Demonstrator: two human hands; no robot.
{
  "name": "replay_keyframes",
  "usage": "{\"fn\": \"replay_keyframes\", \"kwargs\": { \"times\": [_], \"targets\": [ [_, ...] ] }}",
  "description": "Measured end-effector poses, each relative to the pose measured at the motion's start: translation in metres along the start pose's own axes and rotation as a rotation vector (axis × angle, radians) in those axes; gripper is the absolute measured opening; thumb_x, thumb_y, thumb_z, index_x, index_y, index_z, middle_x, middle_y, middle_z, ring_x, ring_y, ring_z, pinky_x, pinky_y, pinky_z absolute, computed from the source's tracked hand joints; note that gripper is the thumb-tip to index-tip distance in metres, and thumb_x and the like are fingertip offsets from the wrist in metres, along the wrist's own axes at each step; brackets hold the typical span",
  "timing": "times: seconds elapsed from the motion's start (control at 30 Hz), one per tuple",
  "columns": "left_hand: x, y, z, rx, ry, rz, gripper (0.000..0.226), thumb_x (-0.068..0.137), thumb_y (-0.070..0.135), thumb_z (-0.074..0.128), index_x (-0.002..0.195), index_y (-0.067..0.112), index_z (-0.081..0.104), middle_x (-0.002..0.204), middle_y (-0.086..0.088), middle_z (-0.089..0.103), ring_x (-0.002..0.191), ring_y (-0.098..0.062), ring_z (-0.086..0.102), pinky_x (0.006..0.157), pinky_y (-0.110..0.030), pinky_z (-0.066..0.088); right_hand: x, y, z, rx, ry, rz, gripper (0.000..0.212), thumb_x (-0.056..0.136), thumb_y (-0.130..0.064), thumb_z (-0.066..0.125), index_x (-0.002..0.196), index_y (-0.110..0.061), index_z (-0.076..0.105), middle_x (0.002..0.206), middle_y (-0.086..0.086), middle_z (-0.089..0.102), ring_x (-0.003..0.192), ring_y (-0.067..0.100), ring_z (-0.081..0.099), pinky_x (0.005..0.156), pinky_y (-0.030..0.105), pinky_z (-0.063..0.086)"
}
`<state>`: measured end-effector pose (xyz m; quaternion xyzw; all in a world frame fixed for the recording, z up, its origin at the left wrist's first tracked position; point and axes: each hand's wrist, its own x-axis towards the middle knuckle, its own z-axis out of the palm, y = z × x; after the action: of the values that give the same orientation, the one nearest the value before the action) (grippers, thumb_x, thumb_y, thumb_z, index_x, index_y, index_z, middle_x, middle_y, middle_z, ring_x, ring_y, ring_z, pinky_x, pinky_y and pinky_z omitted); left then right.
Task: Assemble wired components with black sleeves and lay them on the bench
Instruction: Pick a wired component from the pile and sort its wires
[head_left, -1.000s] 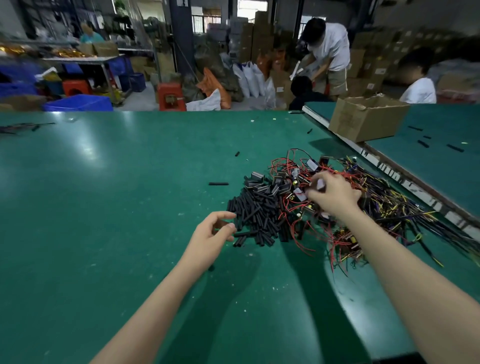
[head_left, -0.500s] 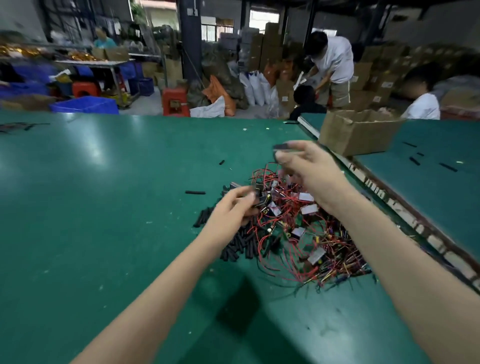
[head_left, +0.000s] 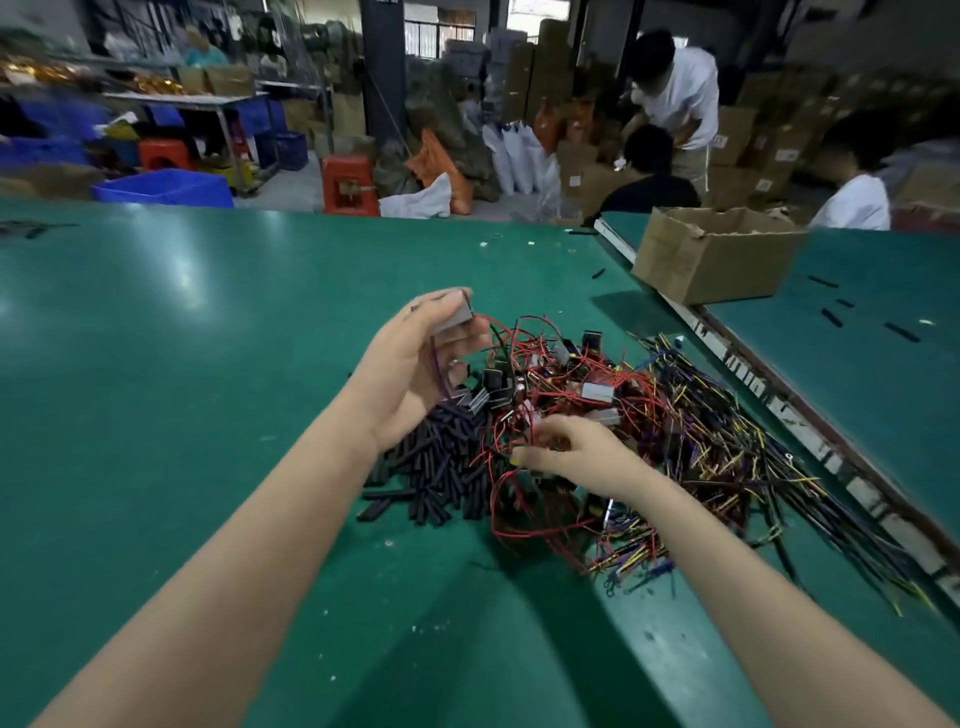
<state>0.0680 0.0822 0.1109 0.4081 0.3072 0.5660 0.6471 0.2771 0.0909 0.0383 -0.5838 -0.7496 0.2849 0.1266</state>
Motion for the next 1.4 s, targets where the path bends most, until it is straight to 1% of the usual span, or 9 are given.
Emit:
{"fn": "replay_keyframes", "kwargs": {
  "times": [0.13, 0.27, 0.4, 0.6, 0.73, 0.87, 1.0, 1.2, 1.4],
  "targets": [
    [-0.009, 0.008, -0.026, -0.099, -0.029, 0.05, 0.013, 0.074, 0.028, 0.06, 0.086, 0.025, 0.055, 0.076, 0.005, 0.069, 0.079, -0.011, 0.069, 0.058, -0.019, 0.046, 0.001, 0.001, -0.012, 0.156, 0.271, -0.02, 0.039, 0.09, -0.057, 0.05, 0.093, -0.023, 0.068, 0.074, 0.008, 0.063, 0.062, 0.019, 0.054, 0.06, 0.03, 0.045],
    [-0.014, 0.008, -0.069, 0.072, 0.052, -0.06, 0.022, 0.072, 0.014, 0.063, 0.075, 0.026, 0.045, 0.071, 0.005, 0.065, 0.072, -0.01, 0.067, 0.053, -0.02, 0.041, 0.002, 0.001, -0.029, 0.028, 0.43, -0.018, 0.038, 0.094, -0.052, 0.046, 0.11, -0.023, 0.065, 0.075, -0.012, 0.06, 0.07, 0.012, 0.056, 0.061, 0.025, 0.04],
    [-0.021, -0.009, -0.097, 0.567, 0.043, -0.13, 0.028, 0.085, 0.01, 0.065, 0.072, 0.02, 0.042, 0.063, 0.001, 0.058, 0.06, -0.012, 0.065, 0.053, -0.024, 0.038, 0.005, -0.012, -0.027, -0.286, 0.599, -0.055, 0.035, 0.101, -0.034, 0.043, 0.126, -0.015, 0.059, 0.113, 0.009, 0.063, 0.101, 0.031, 0.058, 0.079, 0.035, 0.046],
    [-0.027, -0.02, -0.097, 0.692, -0.086, -0.223, 0.017, 0.071, 0.028, 0.067, 0.085, 0.019, 0.067, 0.06, 0.006, 0.063, 0.062, -0.018, 0.067, 0.059, -0.023, 0.048, 0.02, -0.025, -0.026, -0.53, 0.43, 0.029, 0.042, 0.1, -0.02, 0.036, 0.142, -0.017, 0.035, 0.125, 0.013, 0.054, 0.102, 0.036, 0.058, 0.08, 0.041, 0.046],
    [-0.027, -0.022, -0.083, 0.561, -0.248, -0.258, 0.018, 0.081, 0.015, 0.057, 0.085, 0.011, 0.074, 0.075, -0.007, 0.068, 0.072, -0.021, 0.067, 0.068, -0.026, 0.054, 0.031, -0.016, -0.027, -0.559, 0.169, 0.148, 0.038, 0.095, -0.022, 0.042, 0.131, -0.01, 0.043, 0.122, 0.016, 0.054, 0.102, 0.034, 0.056, 0.088, 0.042, 0.048],
    [-0.018, -0.025, -0.062, 0.454, -0.182, -0.207, 0.02, 0.091, -0.001, 0.046, 0.084, 0.008, 0.063, 0.077, -0.003, 0.069, 0.075, -0.02, 0.069, 0.066, -0.024, 0.053, 0.023, -0.005, -0.029, -0.251, 0.367, 0.209, 0.038, 0.098, -0.028, 0.046, 0.131, -0.009, 0.043, 0.097, 0.009, 0.056, 0.066, 0.02, 0.054, 0.057, 0.03, 0.04],
    [-0.01, -0.028, -0.043, 0.367, -0.229, -0.23, 0.025, 0.09, -0.005, 0.039, 0.083, 0.009, 0.059, 0.074, -0.001, 0.068, 0.071, -0.019, 0.069, 0.058, -0.023, 0.052, 0.01, 0.008, -0.025, -0.311, 0.615, 0.161, 0.032, 0.094, -0.023, 0.053, 0.122, -0.008, 0.047, 0.092, 0.011, 0.063, 0.077, 0.03, 0.06, 0.062, 0.037, 0.049],
    [-0.003, -0.035, -0.024, 0.338, -0.202, -0.193, 0.028, 0.084, 0.001, 0.049, 0.098, 0.015, 0.069, 0.082, 0.001, 0.07, 0.074, -0.017, 0.068, 0.056, -0.023, 0.05, 0.008, 0.004, -0.023, 0.532, 0.49, 0.245, 0.056, 0.095, 0.0, 0.043, 0.145, -0.016, 0.026, 0.1, 0.005, 0.068, 0.06, 0.006, 0.066, 0.046, 0.016, 0.043],
    [0.001, -0.046, -0.035, 0.483, 0.067, -0.183, 0.019, 0.089, 0.008, 0.052, 0.092, 0.017, 0.069, 0.067, 0.007, 0.063, 0.05, -0.006, 0.052, 0.041, -0.015, 0.036, 0.01, -0.005, -0.035, -0.074, 0.409, 0.234, 0.054, 0.096, -0.011, 0.04, 0.147, -0.027, 0.028, 0.11, 0.009, 0.067, 0.05, 0.018, 0.057, 0.051, 0.031, 0.051]
  ]
}}
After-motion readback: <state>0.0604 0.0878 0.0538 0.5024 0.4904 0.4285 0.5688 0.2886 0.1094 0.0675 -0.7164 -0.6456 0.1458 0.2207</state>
